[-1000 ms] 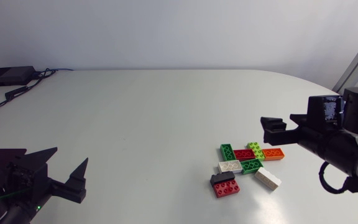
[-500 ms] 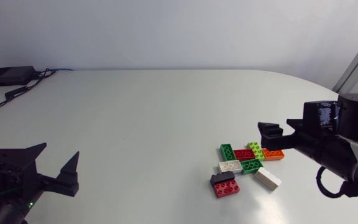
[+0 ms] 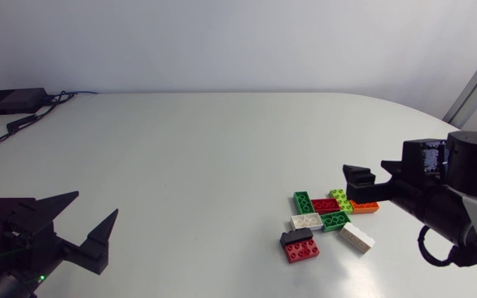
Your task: Sort duplo bricks by size, large to the right and small to the left
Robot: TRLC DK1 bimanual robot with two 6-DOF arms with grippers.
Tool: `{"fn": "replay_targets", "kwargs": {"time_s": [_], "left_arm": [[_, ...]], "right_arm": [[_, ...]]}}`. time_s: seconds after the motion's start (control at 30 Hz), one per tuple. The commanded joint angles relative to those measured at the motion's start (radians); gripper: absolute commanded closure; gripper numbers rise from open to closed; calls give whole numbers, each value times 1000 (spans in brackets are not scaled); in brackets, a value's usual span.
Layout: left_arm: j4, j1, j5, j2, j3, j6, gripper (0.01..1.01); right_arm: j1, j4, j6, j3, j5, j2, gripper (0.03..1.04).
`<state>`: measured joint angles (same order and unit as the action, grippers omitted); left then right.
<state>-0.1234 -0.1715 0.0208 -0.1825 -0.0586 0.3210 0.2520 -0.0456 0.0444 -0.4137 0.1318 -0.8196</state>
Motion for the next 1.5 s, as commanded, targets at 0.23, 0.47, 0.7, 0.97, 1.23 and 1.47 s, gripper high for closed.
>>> {"fn": "replay_targets", "kwargs": {"time_s": [0.23,0.47,0.7,0.97,1.23,1.47], "left_arm": [[110,118,-2,89,57,-39,46],[117,121,-2,55,57,-37,46],[117,231,-4,173,57,-36,46],[117,333,-9,193,57,-34,46],[117,382,-9,193,57,-34,46],[119,333,-11,191,57,-101,46]], "right_arm": [[9,-117,15,75,15,13,67],[9,-204,8,124,15,13,67],[-19,-353,-43,177,63,54,67],[-5,-372,-52,257,55,54,67],[-100,-132,-80,239,63,321,67],[-135,-91,-72,279,18,437,72]]}}
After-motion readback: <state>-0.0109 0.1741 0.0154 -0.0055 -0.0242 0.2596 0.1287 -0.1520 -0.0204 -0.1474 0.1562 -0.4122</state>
